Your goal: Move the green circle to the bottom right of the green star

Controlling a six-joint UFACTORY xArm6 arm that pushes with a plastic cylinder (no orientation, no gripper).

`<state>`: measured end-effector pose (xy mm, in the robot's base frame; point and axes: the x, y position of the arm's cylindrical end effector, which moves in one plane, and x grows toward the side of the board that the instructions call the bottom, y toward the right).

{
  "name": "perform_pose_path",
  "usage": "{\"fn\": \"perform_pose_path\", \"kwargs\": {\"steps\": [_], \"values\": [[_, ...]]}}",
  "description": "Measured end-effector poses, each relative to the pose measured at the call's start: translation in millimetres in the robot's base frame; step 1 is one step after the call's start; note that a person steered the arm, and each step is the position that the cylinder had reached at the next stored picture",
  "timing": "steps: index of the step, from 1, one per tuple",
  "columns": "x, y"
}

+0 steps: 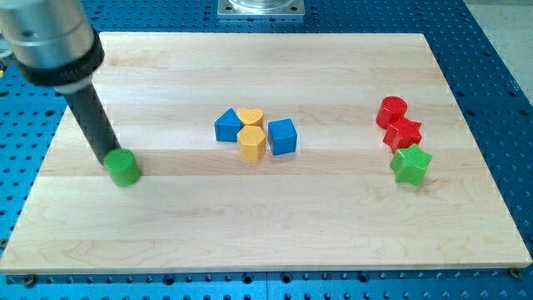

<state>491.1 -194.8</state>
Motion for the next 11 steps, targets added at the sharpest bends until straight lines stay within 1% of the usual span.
{"fn": "perform_pose_path", "kwargs": {"steps": [1, 2, 3, 4, 6, 7, 8, 9, 10, 11], "values": [[57.7, 75.5], [70.3, 95.6], [101.0, 76.7], [111.0, 95.8], [105.1, 333.5], [94.4, 318.2], [87.7, 370.8], [88.6, 369.4], [105.4, 439.6], [90.2, 481.4]]}}
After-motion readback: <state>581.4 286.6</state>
